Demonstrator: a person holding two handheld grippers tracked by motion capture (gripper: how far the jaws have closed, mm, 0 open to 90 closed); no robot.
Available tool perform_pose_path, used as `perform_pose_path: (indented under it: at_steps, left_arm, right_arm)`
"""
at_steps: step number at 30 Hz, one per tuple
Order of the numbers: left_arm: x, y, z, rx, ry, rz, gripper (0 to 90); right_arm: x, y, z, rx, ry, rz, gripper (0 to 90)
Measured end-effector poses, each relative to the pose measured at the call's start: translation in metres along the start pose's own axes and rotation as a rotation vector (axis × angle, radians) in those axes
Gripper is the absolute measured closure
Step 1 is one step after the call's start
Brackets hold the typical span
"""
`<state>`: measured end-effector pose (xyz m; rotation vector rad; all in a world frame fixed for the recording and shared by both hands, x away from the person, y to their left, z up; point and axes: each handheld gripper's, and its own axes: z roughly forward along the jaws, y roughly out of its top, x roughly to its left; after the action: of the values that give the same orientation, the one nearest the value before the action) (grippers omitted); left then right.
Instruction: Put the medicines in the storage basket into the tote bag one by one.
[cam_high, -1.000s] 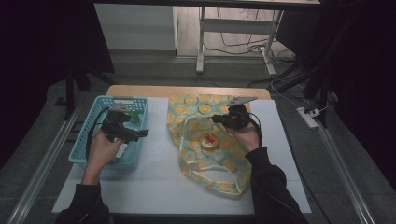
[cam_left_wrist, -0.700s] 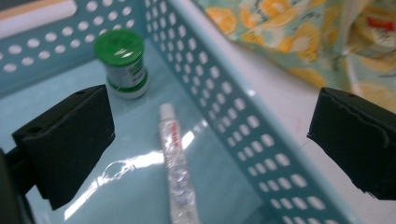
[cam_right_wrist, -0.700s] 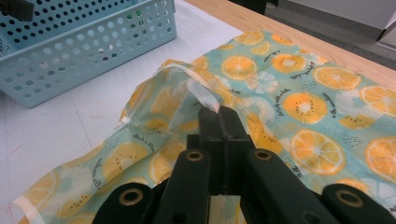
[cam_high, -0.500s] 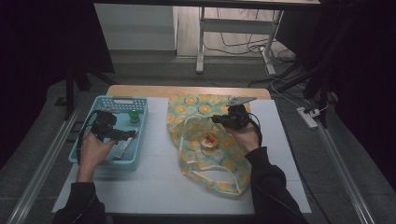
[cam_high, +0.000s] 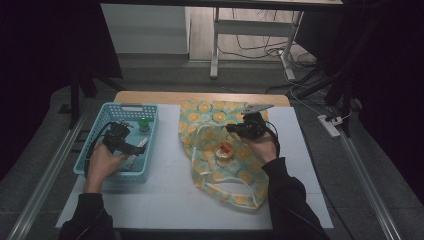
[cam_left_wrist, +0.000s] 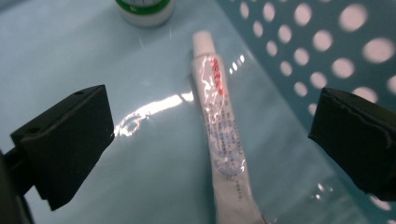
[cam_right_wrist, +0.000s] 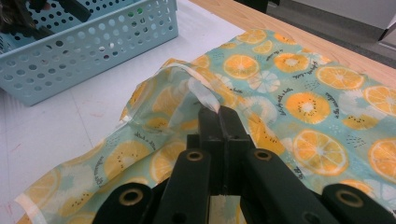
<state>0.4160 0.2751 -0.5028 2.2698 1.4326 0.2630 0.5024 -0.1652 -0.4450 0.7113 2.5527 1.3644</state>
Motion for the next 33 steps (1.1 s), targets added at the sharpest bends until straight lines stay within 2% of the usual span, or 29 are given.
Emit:
perform_pose_path:
  at_steps: [5, 12, 17, 20, 25, 29, 33]
  left_arm:
    - [0.000, 0.000, 0.006, 0.047, 0.005, -0.008, 1.0]
    - [-0.002, 0.001, 0.013, 0.113, 0.057, 0.003, 10.2]
    - [-0.003, 0.001, 0.014, 0.133, 0.054, 0.009, 23.6]
    - [-0.003, 0.001, 0.013, 0.123, 0.029, 0.008, 35.8]
    - [-0.004, 0.001, 0.013, 0.130, 0.018, 0.018, 52.6]
    - [-0.005, 0.002, 0.012, 0.128, 0.014, 0.032, 69.4]
    - [-0.005, 0.002, 0.012, 0.128, 0.016, 0.032, 72.1]
  right_arm:
    - [0.000, 0.000, 0.000, 0.000, 0.000, 0.000, 90.0]
    - [0.000, 0.000, 0.000, 0.000, 0.000, -0.003, 90.0]
    - [0.000, 0.000, 0.000, 0.000, -0.001, -0.003, 90.0]
    - [0.000, 0.000, 0.000, -0.001, 0.001, -0.003, 90.0]
    - [0.000, 0.000, -0.001, -0.002, 0.001, -0.002, 90.0]
    - [0.000, 0.001, -0.001, -0.002, 0.000, -0.004, 90.0]
    - [0.000, 0.000, -0.001, -0.002, 0.001, -0.003, 90.0]
